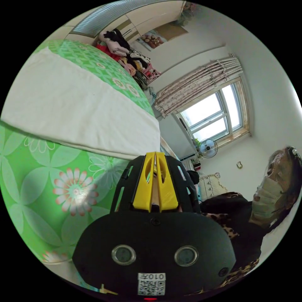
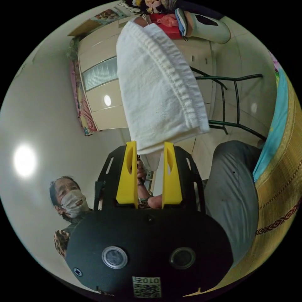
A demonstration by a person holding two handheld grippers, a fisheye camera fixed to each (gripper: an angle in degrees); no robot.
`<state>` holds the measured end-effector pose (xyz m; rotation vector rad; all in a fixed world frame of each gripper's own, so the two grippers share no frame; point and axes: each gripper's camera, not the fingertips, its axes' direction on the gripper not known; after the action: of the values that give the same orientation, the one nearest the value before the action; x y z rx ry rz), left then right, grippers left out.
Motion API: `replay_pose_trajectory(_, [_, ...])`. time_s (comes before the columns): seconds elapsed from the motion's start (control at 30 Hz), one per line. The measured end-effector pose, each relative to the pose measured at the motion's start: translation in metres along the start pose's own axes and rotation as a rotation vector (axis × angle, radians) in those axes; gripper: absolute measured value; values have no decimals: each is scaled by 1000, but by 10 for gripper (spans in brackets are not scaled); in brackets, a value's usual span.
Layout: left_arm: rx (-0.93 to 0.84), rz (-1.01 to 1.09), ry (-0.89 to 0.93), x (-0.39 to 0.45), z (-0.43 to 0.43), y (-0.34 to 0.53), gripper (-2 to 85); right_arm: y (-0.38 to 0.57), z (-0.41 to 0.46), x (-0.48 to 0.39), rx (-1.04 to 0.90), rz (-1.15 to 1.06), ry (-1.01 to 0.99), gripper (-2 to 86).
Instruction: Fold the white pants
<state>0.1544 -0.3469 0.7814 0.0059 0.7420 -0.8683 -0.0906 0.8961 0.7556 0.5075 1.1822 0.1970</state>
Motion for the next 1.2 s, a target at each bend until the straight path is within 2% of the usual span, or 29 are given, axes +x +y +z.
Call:
replay_pose_trajectory(0.3, [30, -35, 22, -10, 3, 2, 0, 4, -21, -2, 108, -93, -219, 104])
replay_pose_trajectory(0.4, [29, -57, 23, -13, 8, 2, -1, 0, -16, -3, 92, -52, -178, 67])
replay_pose_trajectory(0.47, [23, -78, -1, -14, 12, 3, -1, 0, -19, -25, 105, -114, -129, 48])
replay_pose_trajectory(0.67, [82, -123, -5, -21, 4, 11, -1, 3, -19, -99, 66, -277, -88, 40])
replay_pose_trajectory(0.83, [108, -164, 21, -28, 2, 17, -1, -2, -5, -135, 52, -304, -100, 38])
replay_pose_trajectory(0.93, [130, -187, 12, -31, -6, 21, -2, 4, -5, -149, 29, -313, -25, 38])
replay_pose_trajectory(1.1, [184, -208, -7, -40, -23, 31, -2, 25, -14, -104, 53, -207, 112, 39])
replay_pose_trajectory(1.2, [175, -224, 2, -45, -20, 32, -2, 27, -23, -58, 81, -113, 37, 39])
